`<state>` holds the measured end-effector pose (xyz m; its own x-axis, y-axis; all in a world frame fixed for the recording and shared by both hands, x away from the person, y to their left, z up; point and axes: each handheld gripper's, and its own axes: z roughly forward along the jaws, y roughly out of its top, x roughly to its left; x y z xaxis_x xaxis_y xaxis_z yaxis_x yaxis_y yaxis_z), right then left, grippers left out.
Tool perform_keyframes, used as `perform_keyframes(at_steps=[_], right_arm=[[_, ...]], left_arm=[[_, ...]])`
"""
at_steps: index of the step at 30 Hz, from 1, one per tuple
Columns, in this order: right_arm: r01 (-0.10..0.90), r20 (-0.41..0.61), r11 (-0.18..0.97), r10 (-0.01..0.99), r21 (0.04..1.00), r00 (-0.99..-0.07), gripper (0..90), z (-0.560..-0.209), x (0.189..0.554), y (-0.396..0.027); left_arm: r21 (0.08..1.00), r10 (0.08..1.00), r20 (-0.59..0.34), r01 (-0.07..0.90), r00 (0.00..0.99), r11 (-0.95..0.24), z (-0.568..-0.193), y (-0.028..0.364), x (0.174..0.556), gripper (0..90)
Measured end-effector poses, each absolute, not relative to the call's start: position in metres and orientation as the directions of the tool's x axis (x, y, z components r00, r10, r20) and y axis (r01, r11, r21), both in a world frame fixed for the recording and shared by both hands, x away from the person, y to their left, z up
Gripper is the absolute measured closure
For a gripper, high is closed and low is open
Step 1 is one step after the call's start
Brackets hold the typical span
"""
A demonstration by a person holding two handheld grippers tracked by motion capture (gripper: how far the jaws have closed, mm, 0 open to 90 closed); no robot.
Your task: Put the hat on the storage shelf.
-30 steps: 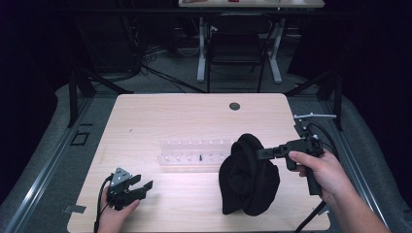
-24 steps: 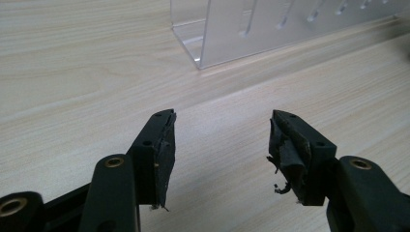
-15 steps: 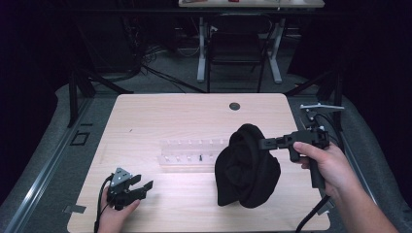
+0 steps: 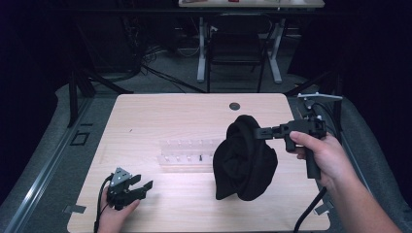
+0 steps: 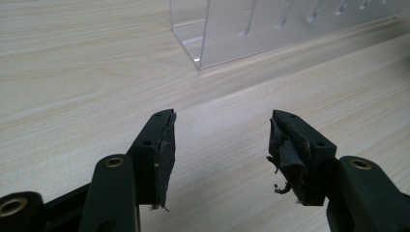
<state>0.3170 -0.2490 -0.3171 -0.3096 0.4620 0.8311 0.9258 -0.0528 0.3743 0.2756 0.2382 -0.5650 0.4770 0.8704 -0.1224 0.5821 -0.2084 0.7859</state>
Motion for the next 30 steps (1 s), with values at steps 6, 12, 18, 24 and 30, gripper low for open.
perform_keyframes(at_steps=[6,12,18,24,30], right_arm=[[0.919,0.826,-0.056,0.46,0.391,-0.324,88.2,-0.308,0.324,-0.243],[0.915,0.823,-0.058,0.463,0.399,-0.33,88.2,-0.304,0.337,-0.235],[0.913,0.822,-0.07,0.467,0.403,-0.327,88.2,-0.302,0.35,-0.228],[0.906,0.82,-0.086,0.467,0.413,-0.33,88.2,-0.3,0.36,-0.221],[0.904,0.816,-0.095,0.477,0.418,-0.327,88.2,-0.302,0.37,-0.214]], left_arm=[[0.789,0.871,-0.122,0.579,0.475,-0.205,-0.565,0.238,0.276,43.1],[0.791,0.87,-0.123,0.577,0.477,-0.204,-0.564,0.239,0.276,42.8],[0.792,0.87,-0.125,0.576,0.478,-0.203,-0.564,0.239,0.276,42.8],[0.791,0.87,-0.126,0.577,0.477,-0.202,-0.564,0.239,0.276,42.8],[0.792,0.871,-0.127,0.577,0.475,-0.199,-0.565,0.239,0.277,42.8]])
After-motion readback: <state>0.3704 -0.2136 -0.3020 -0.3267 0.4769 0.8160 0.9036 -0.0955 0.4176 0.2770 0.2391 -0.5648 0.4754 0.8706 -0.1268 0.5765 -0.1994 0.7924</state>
